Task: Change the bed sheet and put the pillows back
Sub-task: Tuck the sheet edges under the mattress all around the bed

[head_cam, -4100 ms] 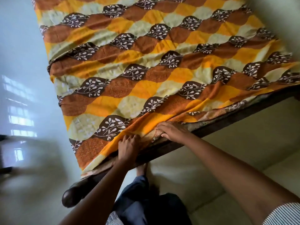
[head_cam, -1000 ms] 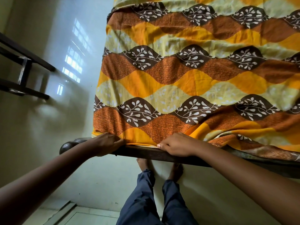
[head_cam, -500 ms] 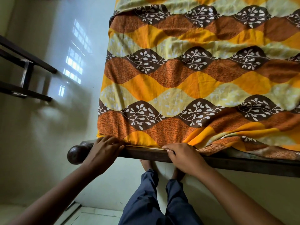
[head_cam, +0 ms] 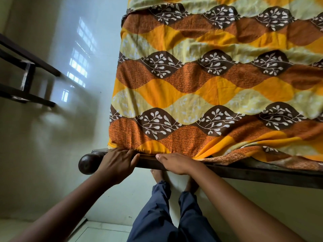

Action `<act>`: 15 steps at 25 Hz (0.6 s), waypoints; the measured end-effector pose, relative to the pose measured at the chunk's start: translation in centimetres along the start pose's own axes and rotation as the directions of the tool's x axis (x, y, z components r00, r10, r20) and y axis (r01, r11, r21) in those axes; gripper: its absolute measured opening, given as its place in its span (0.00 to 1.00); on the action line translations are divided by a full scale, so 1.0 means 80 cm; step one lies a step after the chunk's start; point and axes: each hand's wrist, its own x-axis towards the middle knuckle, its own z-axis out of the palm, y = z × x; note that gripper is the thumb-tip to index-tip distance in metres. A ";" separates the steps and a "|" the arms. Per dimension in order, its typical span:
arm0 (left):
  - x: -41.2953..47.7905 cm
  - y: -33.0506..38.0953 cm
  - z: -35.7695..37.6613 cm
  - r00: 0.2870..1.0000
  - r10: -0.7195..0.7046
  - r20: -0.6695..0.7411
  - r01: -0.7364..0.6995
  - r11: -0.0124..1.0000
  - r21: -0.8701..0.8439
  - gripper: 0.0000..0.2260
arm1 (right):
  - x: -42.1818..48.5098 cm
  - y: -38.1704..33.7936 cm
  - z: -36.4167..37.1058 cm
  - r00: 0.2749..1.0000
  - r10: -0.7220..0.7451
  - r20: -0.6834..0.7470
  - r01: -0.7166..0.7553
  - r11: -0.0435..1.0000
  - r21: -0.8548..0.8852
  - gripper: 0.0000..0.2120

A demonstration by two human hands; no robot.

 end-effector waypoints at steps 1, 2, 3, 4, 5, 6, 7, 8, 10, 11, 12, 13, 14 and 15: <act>0.004 -0.001 -0.001 0.999 0.008 0.040 -0.008 1.000 -0.006 0.30 | 0.007 -0.002 -0.002 0.999 0.038 0.031 -0.038 0.999 0.019 0.24; 0.010 -0.003 -0.001 0.989 -0.009 0.149 0.011 1.000 -0.013 0.32 | 0.015 -0.002 -0.003 0.996 0.072 0.058 -0.075 0.996 0.042 0.25; 0.018 -0.008 -0.001 0.963 -0.010 0.268 0.012 1.000 -0.007 0.31 | 0.018 -0.004 -0.002 0.993 0.095 0.066 -0.099 0.993 0.062 0.27; 0.025 -0.010 -0.002 0.922 -0.008 0.387 0.017 1.000 -0.020 0.27 | 0.019 -0.004 0.003 0.995 0.093 0.032 -0.095 0.994 0.059 0.27; 0.031 -0.011 -0.006 0.871 -0.019 0.490 0.049 0.998 -0.049 0.23 | 0.017 -0.002 0.010 0.996 0.060 -0.062 -0.058 0.998 0.038 0.26; 0.034 -0.010 -0.011 0.839 -0.029 0.544 0.084 0.994 -0.076 0.21 | 0.013 0.002 0.021 0.978 0.005 -0.207 0.000 1.000 0.022 0.24; 0.031 -0.008 -0.015 0.836 -0.042 0.547 0.112 0.989 -0.096 0.20 | 0.005 0.007 0.030 0.931 -0.051 -0.361 0.067 0.997 0.032 0.20; 0.027 -0.005 -0.017 0.864 -0.065 0.500 0.142 0.983 -0.118 0.17 | -0.003 0.011 0.036 0.867 -0.085 -0.491 0.138 0.988 0.074 0.16; 0.012 0.013 -0.022 0.945 -0.095 0.311 0.165 0.965 -0.205 0.13 | -0.021 0.023 0.040 0.744 -0.087 -0.663 0.267 0.947 0.176 0.11; 0.006 0.028 -0.028 0.970 -0.092 0.223 0.150 0.954 -0.258 0.12 | -0.034 0.030 0.037 0.690 -0.063 -0.721 0.305 0.929 0.211 0.11; 0.005 0.045 -0.034 0.984 -0.074 0.162 0.122 0.943 -0.309 0.12 | -0.048 0.040 0.034 0.646 -0.022 -0.763 0.320 0.915 0.245 0.10; 0.006 0.064 -0.039 0.991 -0.049 0.125 0.089 0.934 -0.347 0.13 | -0.062 0.053 0.032 0.611 0.020 -0.792 0.325 0.905 0.273 0.10; 0.012 0.084 -0.041 0.994 -0.026 0.109 0.064 0.928 -0.366 0.13 | -0.074 0.068 0.031 0.585 0.062 -0.808 0.318 0.900 0.298 0.10; 0.021 0.104 -0.040 0.995 -0.002 0.095 0.038 0.924 -0.381 0.13 | -0.086 0.085 0.030 0.560 0.092 -0.824 0.312 0.897 0.312 0.09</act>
